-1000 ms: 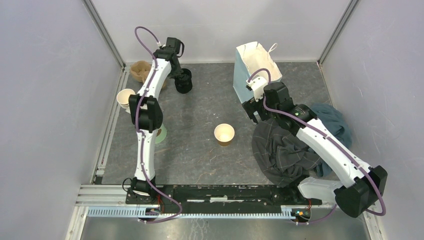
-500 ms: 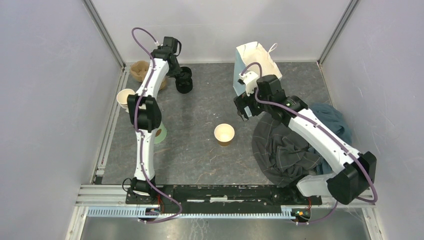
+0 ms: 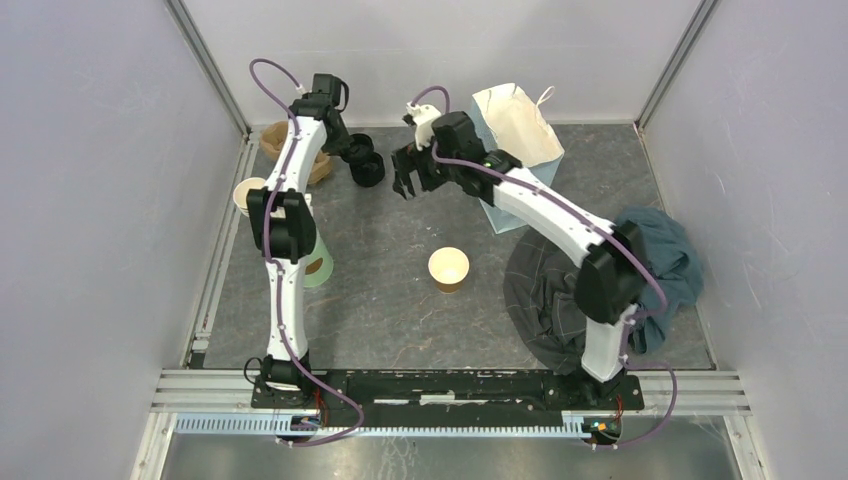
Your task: Pack the takeout coffee
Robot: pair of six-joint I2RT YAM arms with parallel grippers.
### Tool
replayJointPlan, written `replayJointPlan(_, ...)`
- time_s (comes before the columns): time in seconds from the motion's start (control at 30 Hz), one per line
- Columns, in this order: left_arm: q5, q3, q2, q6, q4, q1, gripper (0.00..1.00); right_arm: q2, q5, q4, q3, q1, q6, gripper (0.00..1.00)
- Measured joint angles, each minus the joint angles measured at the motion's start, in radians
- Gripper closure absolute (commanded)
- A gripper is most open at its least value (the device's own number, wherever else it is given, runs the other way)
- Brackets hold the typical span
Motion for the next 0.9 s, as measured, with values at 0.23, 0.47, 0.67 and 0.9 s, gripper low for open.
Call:
replayJointPlan(0.23,0.022,-0.027,0.0,0.0,0.003,0.004,0.98,0.299,0.008,0.164,0.222,-0.002,0.195,0.12)
replayJointPlan(0.47,0.046,-0.034,0.0,-0.002,0.004,0.005,0.98,0.449,0.014,0.362,0.236,-0.003,0.415,0.2)
replayJointPlan(0.67,0.06,-0.063,-0.007,-0.007,0.003,0.006,0.98,0.544,-0.002,0.491,0.274,-0.006,0.571,0.31)
replayJointPlan(0.9,0.087,-0.072,-0.009,-0.028,0.003,0.013,0.98,0.595,-0.027,0.568,0.274,-0.017,0.671,0.37)
